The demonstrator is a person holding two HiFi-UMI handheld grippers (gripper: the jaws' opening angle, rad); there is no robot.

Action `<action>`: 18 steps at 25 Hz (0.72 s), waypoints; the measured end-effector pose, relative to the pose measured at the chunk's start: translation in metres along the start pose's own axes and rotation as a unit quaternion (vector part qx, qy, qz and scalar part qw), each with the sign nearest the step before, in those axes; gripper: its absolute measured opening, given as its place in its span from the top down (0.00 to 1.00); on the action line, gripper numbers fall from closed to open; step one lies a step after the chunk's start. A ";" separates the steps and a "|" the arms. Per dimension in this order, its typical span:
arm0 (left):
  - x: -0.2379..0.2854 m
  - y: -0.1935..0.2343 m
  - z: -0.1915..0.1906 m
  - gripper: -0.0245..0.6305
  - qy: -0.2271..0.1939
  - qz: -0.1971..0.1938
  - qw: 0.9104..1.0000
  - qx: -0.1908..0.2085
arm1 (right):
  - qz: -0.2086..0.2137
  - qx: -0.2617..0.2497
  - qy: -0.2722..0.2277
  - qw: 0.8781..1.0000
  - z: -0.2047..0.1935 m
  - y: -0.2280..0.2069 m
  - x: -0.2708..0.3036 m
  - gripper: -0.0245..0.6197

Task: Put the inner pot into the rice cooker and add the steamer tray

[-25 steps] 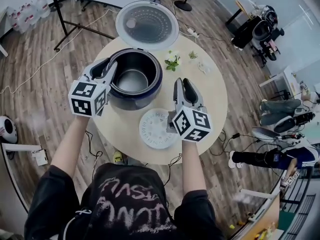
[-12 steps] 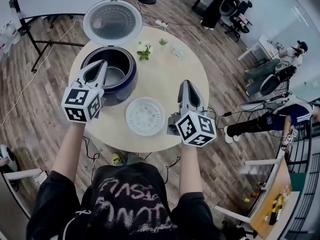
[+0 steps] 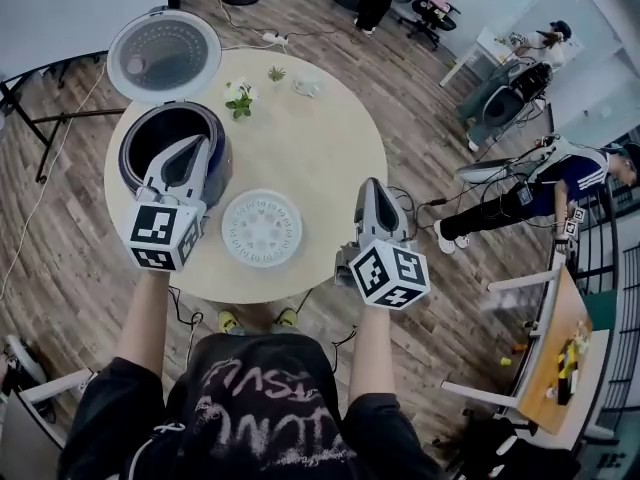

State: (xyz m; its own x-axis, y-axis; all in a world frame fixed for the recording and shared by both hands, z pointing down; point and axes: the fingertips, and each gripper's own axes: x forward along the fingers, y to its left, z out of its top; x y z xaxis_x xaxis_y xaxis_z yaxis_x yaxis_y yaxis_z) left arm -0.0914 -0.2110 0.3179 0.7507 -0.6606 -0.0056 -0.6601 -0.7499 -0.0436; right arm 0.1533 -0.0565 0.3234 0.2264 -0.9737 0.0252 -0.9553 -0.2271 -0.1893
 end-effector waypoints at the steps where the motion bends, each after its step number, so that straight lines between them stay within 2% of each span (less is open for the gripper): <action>1: 0.001 -0.004 0.001 0.95 -0.001 -0.001 1.000 0.002 | -0.003 -0.001 0.001 1.000 0.000 -0.004 -0.002 0.95; 5: 0.007 -0.019 0.001 0.95 0.002 -0.005 1.000 0.002 | -0.002 -0.010 -0.002 1.000 0.004 -0.014 -0.007 0.95; 12: 0.010 -0.023 0.003 0.95 0.002 0.019 1.000 -0.008 | 0.017 -0.035 -0.008 0.999 0.011 -0.023 -0.001 0.92; 15: 0.009 -0.020 0.002 0.90 0.006 0.027 1.000 -0.011 | 0.040 -0.029 -0.008 0.999 0.012 -0.021 0.004 0.83; 17: 0.008 -0.021 0.002 0.84 0.007 0.030 0.999 -0.011 | 0.059 -0.029 -0.006 0.998 0.010 -0.018 0.006 0.72; 18: 0.008 -0.021 0.003 0.78 0.007 0.031 0.999 -0.011 | 0.065 -0.028 -0.006 0.997 0.010 -0.018 0.007 0.65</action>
State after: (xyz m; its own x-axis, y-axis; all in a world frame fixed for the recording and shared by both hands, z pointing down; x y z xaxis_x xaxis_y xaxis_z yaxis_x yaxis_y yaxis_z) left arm -0.0717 -0.2003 0.3161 0.7077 -0.7064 0.0072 -0.7062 -0.7077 -0.0220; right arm 0.1743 -0.0586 0.3173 0.1013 -0.9948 -0.0085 -0.9860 -0.0993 -0.1343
